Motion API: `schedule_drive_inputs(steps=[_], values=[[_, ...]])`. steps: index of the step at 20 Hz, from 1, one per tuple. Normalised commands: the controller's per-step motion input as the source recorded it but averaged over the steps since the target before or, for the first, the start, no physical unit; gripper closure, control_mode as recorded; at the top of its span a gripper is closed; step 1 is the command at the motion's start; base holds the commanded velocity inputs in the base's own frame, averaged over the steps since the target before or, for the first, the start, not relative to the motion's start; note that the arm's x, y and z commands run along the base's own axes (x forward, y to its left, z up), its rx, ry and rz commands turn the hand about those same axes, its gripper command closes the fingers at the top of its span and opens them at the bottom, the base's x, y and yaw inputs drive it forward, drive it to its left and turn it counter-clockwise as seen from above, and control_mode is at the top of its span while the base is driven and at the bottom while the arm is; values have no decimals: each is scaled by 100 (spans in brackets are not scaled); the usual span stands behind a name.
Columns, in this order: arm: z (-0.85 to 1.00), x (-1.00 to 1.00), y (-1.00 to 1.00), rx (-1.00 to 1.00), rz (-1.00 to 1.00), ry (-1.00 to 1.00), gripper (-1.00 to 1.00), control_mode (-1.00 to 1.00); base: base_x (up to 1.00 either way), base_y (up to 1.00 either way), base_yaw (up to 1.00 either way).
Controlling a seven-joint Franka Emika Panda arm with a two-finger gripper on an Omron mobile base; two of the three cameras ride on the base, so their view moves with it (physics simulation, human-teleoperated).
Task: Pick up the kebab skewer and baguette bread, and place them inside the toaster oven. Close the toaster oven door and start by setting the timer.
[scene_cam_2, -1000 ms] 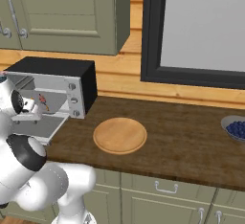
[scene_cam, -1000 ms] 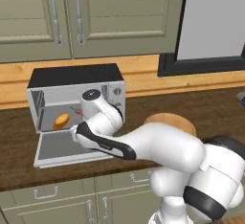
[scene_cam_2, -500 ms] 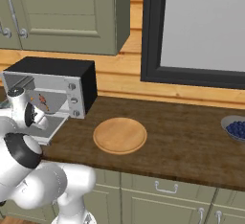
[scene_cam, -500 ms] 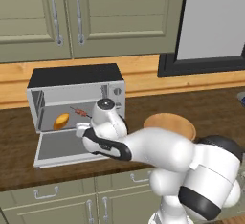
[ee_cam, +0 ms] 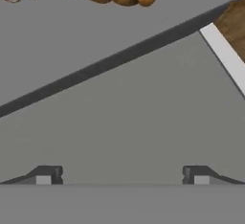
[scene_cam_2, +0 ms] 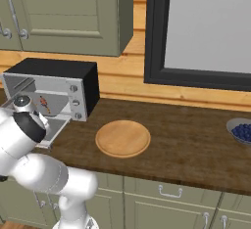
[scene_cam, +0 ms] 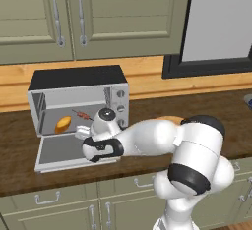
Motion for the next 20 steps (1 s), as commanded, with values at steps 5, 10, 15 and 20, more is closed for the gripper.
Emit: schedule_drive_inputs(steps=[5, 10, 15, 20], values=[[0, 40, 10, 0, -4, 0, -100, -100, 0, 0, 0], [0, 34, 2, 0, -5, 0, -100, -100, 0, 0, 0], [0, 37, 2, 0, -5, 0, -100, -100, 0, 0, 0], [0, 40, 0, 0, -7, 0, -100, -100, 0, 0, 0]])
